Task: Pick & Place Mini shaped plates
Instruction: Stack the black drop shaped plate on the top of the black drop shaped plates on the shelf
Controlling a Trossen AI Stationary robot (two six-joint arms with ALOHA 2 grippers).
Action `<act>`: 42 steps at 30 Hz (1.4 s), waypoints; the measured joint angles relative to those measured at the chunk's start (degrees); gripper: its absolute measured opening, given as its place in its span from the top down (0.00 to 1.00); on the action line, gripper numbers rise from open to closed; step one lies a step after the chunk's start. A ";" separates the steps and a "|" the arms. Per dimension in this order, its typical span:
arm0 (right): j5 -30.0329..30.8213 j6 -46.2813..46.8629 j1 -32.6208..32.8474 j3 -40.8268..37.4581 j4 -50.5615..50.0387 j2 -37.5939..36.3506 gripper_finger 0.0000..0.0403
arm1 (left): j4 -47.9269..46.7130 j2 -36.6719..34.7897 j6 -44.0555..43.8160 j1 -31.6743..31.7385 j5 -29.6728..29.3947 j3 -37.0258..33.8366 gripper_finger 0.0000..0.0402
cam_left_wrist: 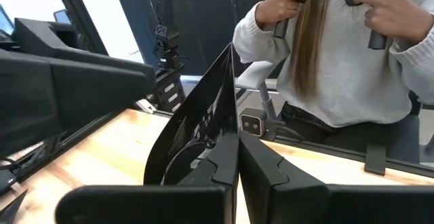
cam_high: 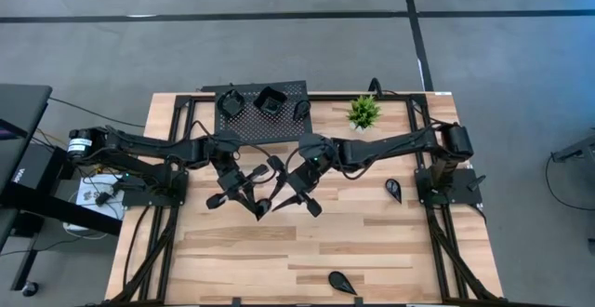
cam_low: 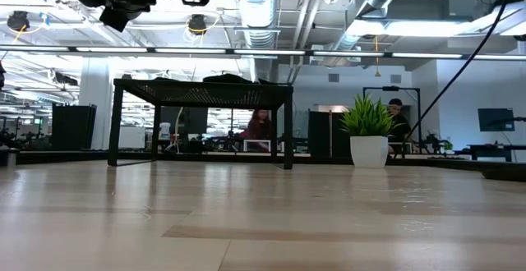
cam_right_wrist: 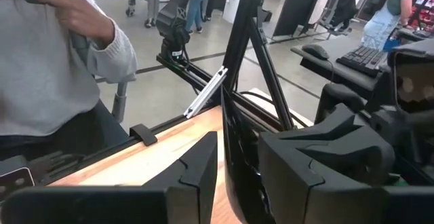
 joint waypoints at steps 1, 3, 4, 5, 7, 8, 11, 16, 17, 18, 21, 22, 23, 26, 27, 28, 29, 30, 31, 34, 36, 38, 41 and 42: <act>0.00 0.00 0.01 0.00 -0.16 0.00 0.75 | 0.00 0.00 -0.03 0.00 -0.47 0.00 0.98; 0.03 0.00 0.09 0.00 -0.24 0.00 0.75 | 0.00 0.00 -0.09 0.00 -1.57 0.00 0.98; 0.10 -0.01 0.09 0.00 -0.24 0.00 0.75 | 0.00 0.00 -0.09 0.00 -1.91 0.00 0.98; 0.11 -0.05 0.09 0.00 -0.24 0.00 0.75 | 0.00 0.00 -0.13 0.00 -2.34 0.00 0.98; 0.11 -0.07 0.07 0.00 -0.08 0.00 0.75 | 0.00 0.00 -0.22 0.01 -2.80 0.00 0.98; 0.11 -0.08 0.09 0.00 0.00 -0.11 0.75 | 0.00 0.00 -0.22 0.00 -2.89 0.00 0.98; 0.02 -1.24 0.15 0.00 -0.22 -0.42 0.75 | -0.01 0.00 -0.77 0.00 -2.96 0.00 0.98; 0.53 -1.44 0.46 0.00 -0.51 -0.42 0.75 | -0.02 0.00 -1.11 0.00 -3.35 0.00 0.98; 0.91 -1.42 0.46 0.00 -0.59 -0.42 0.75 | -0.02 0.00 -1.11 0.00 -3.37 0.00 0.98; 1.40 -1.44 0.55 0.00 -0.72 -0.42 0.75 | -0.02 0.00 -1.11 0.01 -3.45 0.00 0.98; 2.85 -3.22 0.89 0.00 -0.89 -0.72 0.75 | -0.02 0.00 -1.69 0.00 -3.78 0.00 0.98; 4.23 -4.26 1.17 -0.02 -1.07 -0.99 0.75 | -0.02 0.00 -1.91 0.00 -3.79 0.00 0.98; 5.74 -5.14 1.40 -0.01 -0.77 -1.19 0.75 | -0.02 0.00 -1.97 0.00 -3.79 0.00 0.98; 7.64 -6.97 2.34 -0.05 -2.76 -3.36 0.75 | -0.04 -0.40 -1.99 0.00 -4.00 -0.04 0.98; 7.49 -7.20 2.77 0.03 -3.02 -3.93 0.75 | 0.15 -0.60 -1.99 0.00 -4.42 -0.04 0.98; 7.52 -7.20 3.21 0.04 -4.08 -4.53 0.75 | -0.09 -1.18 -1.98 0.00 -5.22 -0.06 0.98; 7.47 -7.19 3.67 0.04 -4.84 -4.70 0.75 | 0.02 -1.51 -1.78 0.00 -5.74 -0.08 0.98; 7.52 -7.25 4.02 0.04 -4.88 -4.59 0.75 | 0.51 -1.86 -1.73 0.00 -6.78 -0.04 0.98; 7.56 -7.56 4.36 0.04 -5.30 -4.45 0.75 | 0.36 -2.30 -1.72 0.00 -7.64 -0.07 0.98; 8.19 -9.34 4.95 0.01 -5.05 -3.36 0.75 | 0.89 -2.41 -1.75 0.00 -9.74 -0.04 0.98; 10.50 -10.24 5.01 -0.07 -5.32 -2.83 0.75 | 1.00 -1.93 -1.82 -0.02 -9.89 -0.04 0.98; 11.92 -10.53 4.72 -0.11 -5.37 -2.62 0.75 | 0.97 -1.35 -1.96 -0.34 -10.02 -0.07 0.98; 12.03 -11.51 4.58 0.01 -5.25 -2.00 0.75 | 0.86 -1.35 -2.03 -0.20 -10.42 -0.07 0.98; 12.08 -11.54 4.57 0.00 -5.38 -1.97 0.75 | 0.77 -1.33 -2.01 -0.19 -10.43 -0.11 0.98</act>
